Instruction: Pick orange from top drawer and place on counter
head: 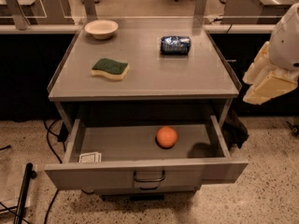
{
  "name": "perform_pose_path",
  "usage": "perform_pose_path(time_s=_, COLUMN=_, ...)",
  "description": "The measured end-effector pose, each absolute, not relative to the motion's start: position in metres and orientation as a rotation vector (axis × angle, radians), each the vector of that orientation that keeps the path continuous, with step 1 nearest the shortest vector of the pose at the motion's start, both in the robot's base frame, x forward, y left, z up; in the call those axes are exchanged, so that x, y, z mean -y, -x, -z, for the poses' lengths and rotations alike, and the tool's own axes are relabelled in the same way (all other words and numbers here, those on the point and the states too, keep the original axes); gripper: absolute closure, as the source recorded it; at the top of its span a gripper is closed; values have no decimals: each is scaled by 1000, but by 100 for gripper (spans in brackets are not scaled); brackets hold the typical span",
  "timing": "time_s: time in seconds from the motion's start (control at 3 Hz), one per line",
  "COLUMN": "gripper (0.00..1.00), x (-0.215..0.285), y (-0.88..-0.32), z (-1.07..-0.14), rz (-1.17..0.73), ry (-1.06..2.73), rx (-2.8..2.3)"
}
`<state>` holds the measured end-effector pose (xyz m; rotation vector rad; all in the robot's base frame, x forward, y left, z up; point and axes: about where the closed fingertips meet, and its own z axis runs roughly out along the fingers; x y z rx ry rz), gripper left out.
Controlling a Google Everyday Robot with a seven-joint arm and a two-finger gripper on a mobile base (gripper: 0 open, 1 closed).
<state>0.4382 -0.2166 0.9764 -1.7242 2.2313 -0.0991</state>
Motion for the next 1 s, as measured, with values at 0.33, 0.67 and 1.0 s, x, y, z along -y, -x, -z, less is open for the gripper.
perform_pose_path(time_s=0.33, gripper=83, x=215, y=-444, z=-967, rz=91, ry=1699, rx=-2208)
perform_pose_path(time_s=0.67, gripper=100, x=208, y=-456, z=-941, rz=52, ry=1661, rx=-2181)
perform_pose_path(time_s=1.0, gripper=100, x=200, y=-468, z=-907, rz=-7, ry=1607, rx=-2156)
